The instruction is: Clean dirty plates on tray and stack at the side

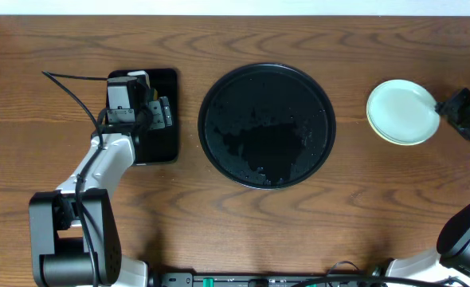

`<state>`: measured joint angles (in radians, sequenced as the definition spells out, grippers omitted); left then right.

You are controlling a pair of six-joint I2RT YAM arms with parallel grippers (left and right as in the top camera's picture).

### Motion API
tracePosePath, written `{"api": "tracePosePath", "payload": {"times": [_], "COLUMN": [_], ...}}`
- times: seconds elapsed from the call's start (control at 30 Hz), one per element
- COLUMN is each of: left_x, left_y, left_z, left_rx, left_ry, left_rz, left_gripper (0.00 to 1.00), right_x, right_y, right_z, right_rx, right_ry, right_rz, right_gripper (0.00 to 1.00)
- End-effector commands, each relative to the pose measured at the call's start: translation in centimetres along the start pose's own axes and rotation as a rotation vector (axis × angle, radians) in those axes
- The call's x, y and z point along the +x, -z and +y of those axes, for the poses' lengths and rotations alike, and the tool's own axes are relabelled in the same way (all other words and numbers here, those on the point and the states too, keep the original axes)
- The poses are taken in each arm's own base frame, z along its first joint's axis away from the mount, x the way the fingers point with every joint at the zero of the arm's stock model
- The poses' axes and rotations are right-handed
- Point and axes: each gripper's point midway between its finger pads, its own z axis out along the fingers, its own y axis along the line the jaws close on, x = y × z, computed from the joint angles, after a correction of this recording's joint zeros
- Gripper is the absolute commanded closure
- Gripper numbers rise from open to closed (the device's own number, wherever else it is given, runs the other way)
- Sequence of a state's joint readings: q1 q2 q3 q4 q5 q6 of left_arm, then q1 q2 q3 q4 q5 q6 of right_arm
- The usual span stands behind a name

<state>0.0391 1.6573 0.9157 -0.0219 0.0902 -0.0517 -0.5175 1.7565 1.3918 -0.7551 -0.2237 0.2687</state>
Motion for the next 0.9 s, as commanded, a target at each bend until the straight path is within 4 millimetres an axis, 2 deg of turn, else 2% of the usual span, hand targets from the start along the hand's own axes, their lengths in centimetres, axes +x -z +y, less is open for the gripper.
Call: {"api": "tracePosePath", "payload": {"times": [0.0,0.03,0.1,0.13,0.23,0.27,0.3,0.4,0.63,0.87], "left_x": [-0.3,-0.3,-0.3,-0.3,-0.3,-0.3,-0.3,-0.3,-0.3,-0.3], "left_y": [0.0,0.0,0.0,0.0,0.0,0.0,0.0,0.0,0.0,0.0], "left_z": [0.4,0.4,0.4,0.4,0.4,0.4,0.4,0.4,0.4,0.4], "left_rx": [-0.015,-0.015,-0.015,-0.015,-0.015,-0.015,-0.015,-0.015,-0.015,-0.015], "left_ry": [0.004,0.004,0.004,0.004,0.004,0.004,0.004,0.004,0.004,0.004], "left_rz": [-0.005,-0.006,-0.006,-0.006,-0.006,-0.006,-0.006,-0.006,-0.006,-0.006], "left_gripper": [0.16,0.16,0.16,0.16,0.16,0.16,0.16,0.16,0.16,0.16], "right_x": [1.8,2.1,3.7,4.3,7.0,7.8,8.5,11.1,14.5,14.9], "right_y": [0.1,0.1,0.5,0.6,0.4,0.4,0.3,0.3,0.4,0.5], "right_z": [2.7,3.5,7.0,7.8,10.9,11.9,12.8,15.5,18.7,19.1], "right_rx": [-0.136,-0.174,-0.324,-0.351,-0.392,-0.398,-0.406,-0.434,-0.460,-0.465], "right_ry": [0.141,0.172,0.321,0.362,0.508,0.534,0.559,0.640,0.744,0.757], "right_rz": [0.070,0.081,0.112,0.122,0.173,0.186,0.197,0.235,0.276,0.281], "right_gripper": [0.21,0.20,0.18,0.18,0.14,0.05,0.01,0.01,0.01,0.01]}}
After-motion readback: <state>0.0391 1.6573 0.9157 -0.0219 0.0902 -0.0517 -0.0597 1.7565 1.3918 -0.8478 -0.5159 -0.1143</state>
